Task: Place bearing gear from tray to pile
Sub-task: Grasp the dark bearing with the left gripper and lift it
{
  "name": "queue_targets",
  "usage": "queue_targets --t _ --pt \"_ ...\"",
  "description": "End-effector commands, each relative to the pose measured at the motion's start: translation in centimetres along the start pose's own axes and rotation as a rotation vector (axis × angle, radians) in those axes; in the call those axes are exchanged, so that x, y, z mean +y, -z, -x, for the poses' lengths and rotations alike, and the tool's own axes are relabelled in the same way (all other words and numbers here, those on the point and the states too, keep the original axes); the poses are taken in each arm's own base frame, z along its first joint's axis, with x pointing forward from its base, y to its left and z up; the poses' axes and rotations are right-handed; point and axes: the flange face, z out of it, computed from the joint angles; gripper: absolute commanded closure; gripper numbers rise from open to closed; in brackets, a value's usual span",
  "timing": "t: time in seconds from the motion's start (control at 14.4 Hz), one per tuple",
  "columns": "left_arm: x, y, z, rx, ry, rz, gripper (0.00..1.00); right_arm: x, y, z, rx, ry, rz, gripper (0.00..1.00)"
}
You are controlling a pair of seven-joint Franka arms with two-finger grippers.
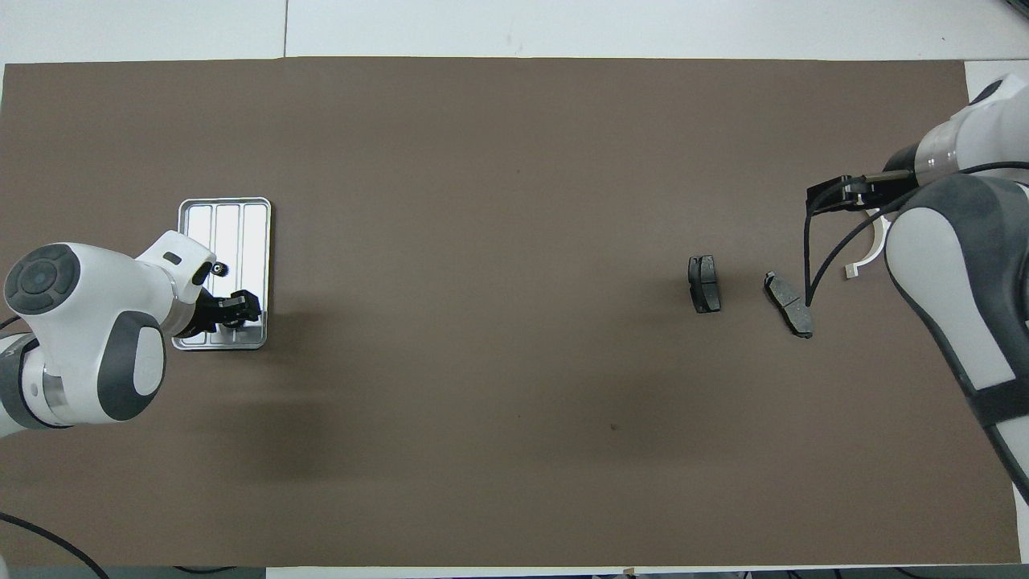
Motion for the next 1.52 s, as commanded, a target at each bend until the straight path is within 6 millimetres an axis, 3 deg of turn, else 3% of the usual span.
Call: queue_targets --t 0.0,0.21,0.97,1.04,1.11,1.25,1.32,1.45 --pt "0.0 -0.1 0.0 0.018 0.003 -0.01 0.32 -1.3 -1.7 -2.0 0.023 0.035 -0.007 0.0" --pt "-0.4 -0.4 -0.2 0.014 0.009 -0.011 0.33 -1.0 -2.5 -1.9 0.012 0.051 -0.008 0.0" --pt "-0.6 -1.0 -0.4 0.02 0.013 -0.008 0.39 -0.3 -2.1 -2.3 0.043 0.065 -0.005 0.0" --pt "-0.6 -1.1 -0.4 0.018 0.017 -0.008 0.5 -0.2 -2.1 -2.3 0.044 0.069 -0.006 0.0" --pt "-0.6 -1.1 -0.3 0.012 0.017 -0.01 0.71 -0.2 -2.0 -2.3 0.048 0.073 -0.007 0.0" --pt "-0.6 -1.1 -0.3 -0.003 0.018 -0.013 0.97 -0.2 -1.6 -2.5 0.062 0.073 -0.006 0.0" --pt "-0.6 -0.9 -0.3 -0.016 0.021 -0.017 1.0 -0.2 -1.5 -2.6 0.064 0.074 -0.005 0.0" --pt "0.3 1.6 -1.7 -0.026 0.041 -0.019 1.0 -0.3 -1.5 -2.6 0.067 0.074 -0.004 0.0"
